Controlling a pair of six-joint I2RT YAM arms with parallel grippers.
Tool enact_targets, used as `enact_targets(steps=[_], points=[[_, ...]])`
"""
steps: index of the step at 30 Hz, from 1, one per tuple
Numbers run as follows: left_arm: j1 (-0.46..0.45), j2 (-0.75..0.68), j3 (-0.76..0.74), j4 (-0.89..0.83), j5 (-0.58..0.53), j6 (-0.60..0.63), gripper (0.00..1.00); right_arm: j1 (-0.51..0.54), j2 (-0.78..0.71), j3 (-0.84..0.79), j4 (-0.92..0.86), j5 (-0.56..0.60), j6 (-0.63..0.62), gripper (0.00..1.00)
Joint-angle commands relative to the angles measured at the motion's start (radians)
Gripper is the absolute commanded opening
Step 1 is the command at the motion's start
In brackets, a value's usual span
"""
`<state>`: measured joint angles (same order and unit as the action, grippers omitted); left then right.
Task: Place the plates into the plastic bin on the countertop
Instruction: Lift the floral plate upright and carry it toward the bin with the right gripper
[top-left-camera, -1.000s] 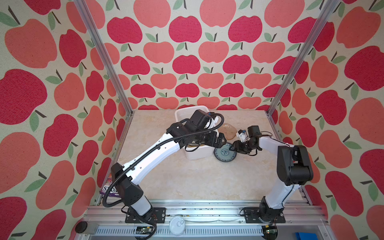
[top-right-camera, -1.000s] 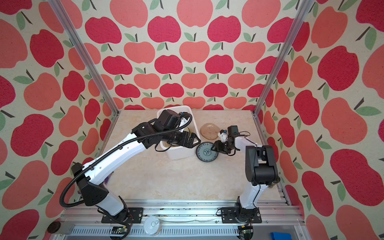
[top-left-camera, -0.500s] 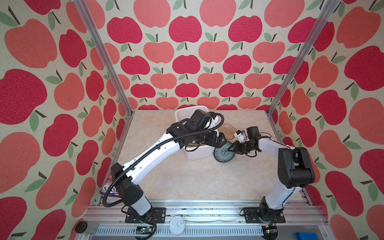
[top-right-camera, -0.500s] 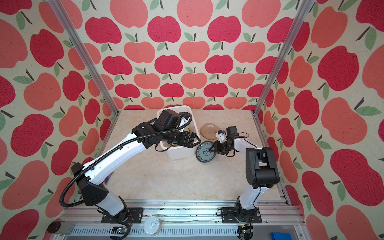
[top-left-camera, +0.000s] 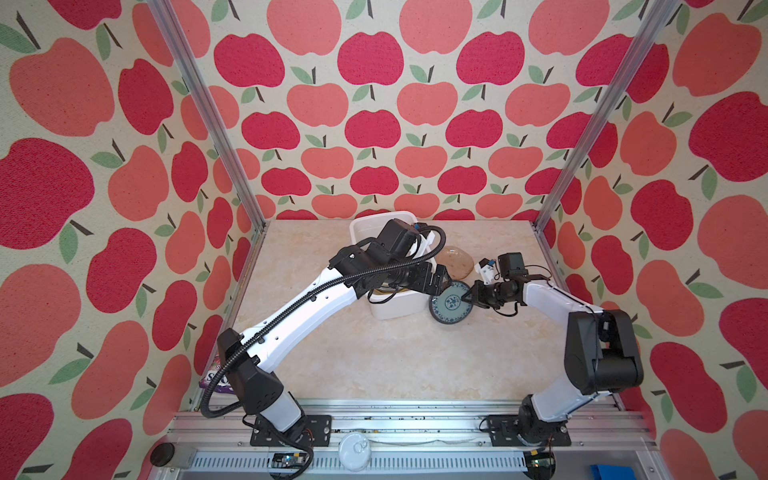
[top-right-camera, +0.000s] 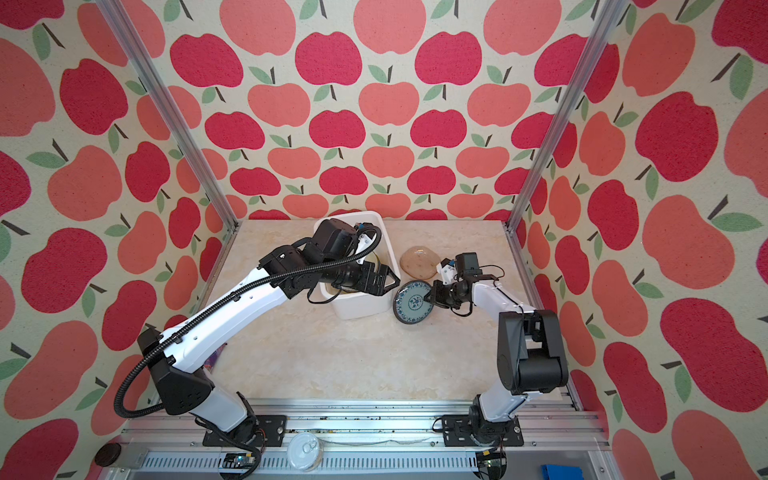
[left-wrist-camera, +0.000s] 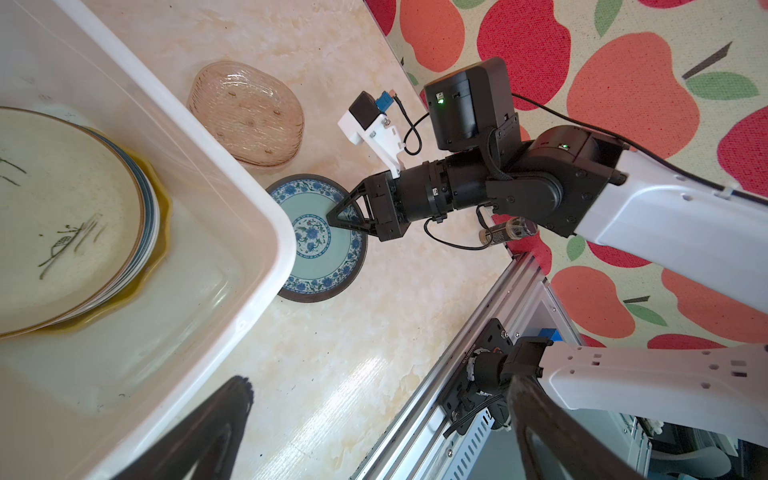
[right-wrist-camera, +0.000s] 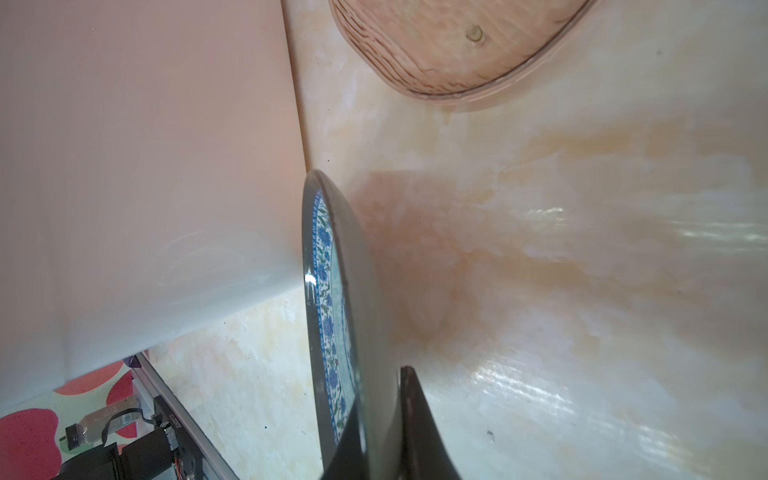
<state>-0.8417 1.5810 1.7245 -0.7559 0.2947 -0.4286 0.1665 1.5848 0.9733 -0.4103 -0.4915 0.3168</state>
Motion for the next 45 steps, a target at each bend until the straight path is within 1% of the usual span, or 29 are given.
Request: enact_targets(steps=[1, 3, 7, 9, 11, 14, 16, 18, 20, 23, 27, 32, 34, 35, 38, 40, 41, 42, 45], points=[[0.003, -0.080, -0.024, 0.017, -0.050, 0.013, 0.99, 0.005, -0.111, 0.013, -0.112, 0.093, 0.057, 0.02], [0.004, -0.129, -0.056, 0.028, -0.083, 0.023, 0.99, 0.005, -0.177, 0.044, -0.195, 0.166, 0.079, 0.01], [0.018, -0.246, -0.131, 0.040, -0.144, 0.057, 0.99, 0.004, -0.307, 0.155, -0.409, 0.323, 0.114, 0.00], [0.043, -0.301, -0.169, 0.037, -0.158, 0.071, 0.99, 0.004, -0.356, 0.212, -0.480, 0.363, 0.133, 0.00], [0.079, -0.355, -0.207, 0.029, -0.164, 0.078, 0.99, 0.004, -0.391, 0.272, -0.536, 0.375, 0.165, 0.00], [0.147, -0.440, -0.268, 0.027, -0.153, 0.074, 0.99, 0.006, -0.412, 0.362, -0.581, 0.326, 0.248, 0.01], [0.189, -0.488, -0.313, 0.033, -0.128, 0.059, 0.99, 0.018, -0.416, 0.406, -0.587, 0.299, 0.334, 0.01], [0.213, -0.541, -0.347, 0.032, -0.126, 0.048, 0.99, 0.045, -0.429, 0.407, -0.552, 0.289, 0.449, 0.00], [0.225, -0.570, -0.380, 0.030, -0.133, 0.037, 0.99, 0.085, -0.444, 0.381, -0.478, 0.279, 0.581, 0.00], [0.233, -0.609, -0.430, 0.048, -0.144, 0.008, 0.99, 0.168, -0.450, 0.356, -0.392, 0.326, 0.767, 0.00], [0.236, -0.640, -0.485, 0.093, -0.139, -0.026, 0.99, 0.294, -0.439, 0.333, -0.254, 0.463, 1.004, 0.00], [0.235, -0.648, -0.505, 0.122, -0.133, -0.036, 0.99, 0.471, -0.363, 0.364, -0.139, 0.698, 1.258, 0.00], [0.235, -0.651, -0.510, 0.139, -0.126, -0.042, 0.99, 0.549, -0.321, 0.366, -0.077, 0.809, 1.402, 0.00], [0.235, -0.651, -0.513, 0.145, -0.121, -0.044, 0.99, 0.576, -0.298, 0.374, -0.056, 0.844, 1.450, 0.00], [0.235, -0.657, -0.516, 0.151, -0.121, -0.045, 0.99, 0.641, -0.205, 0.458, -0.065, 0.965, 1.541, 0.00], [0.236, -0.667, -0.522, 0.152, -0.130, -0.048, 0.99, 0.689, -0.150, 0.478, -0.024, 1.070, 1.613, 0.00], [0.235, -0.672, -0.523, 0.154, -0.135, -0.049, 0.99, 0.708, -0.124, 0.488, -0.004, 1.099, 1.644, 0.00], [0.235, -0.681, -0.526, 0.157, -0.140, -0.050, 0.99, 0.724, -0.088, 0.510, 0.006, 1.116, 1.676, 0.00], [0.236, -0.703, -0.531, 0.158, -0.154, -0.047, 0.99, 0.754, 0.024, 0.609, -0.011, 1.112, 1.729, 0.00]])
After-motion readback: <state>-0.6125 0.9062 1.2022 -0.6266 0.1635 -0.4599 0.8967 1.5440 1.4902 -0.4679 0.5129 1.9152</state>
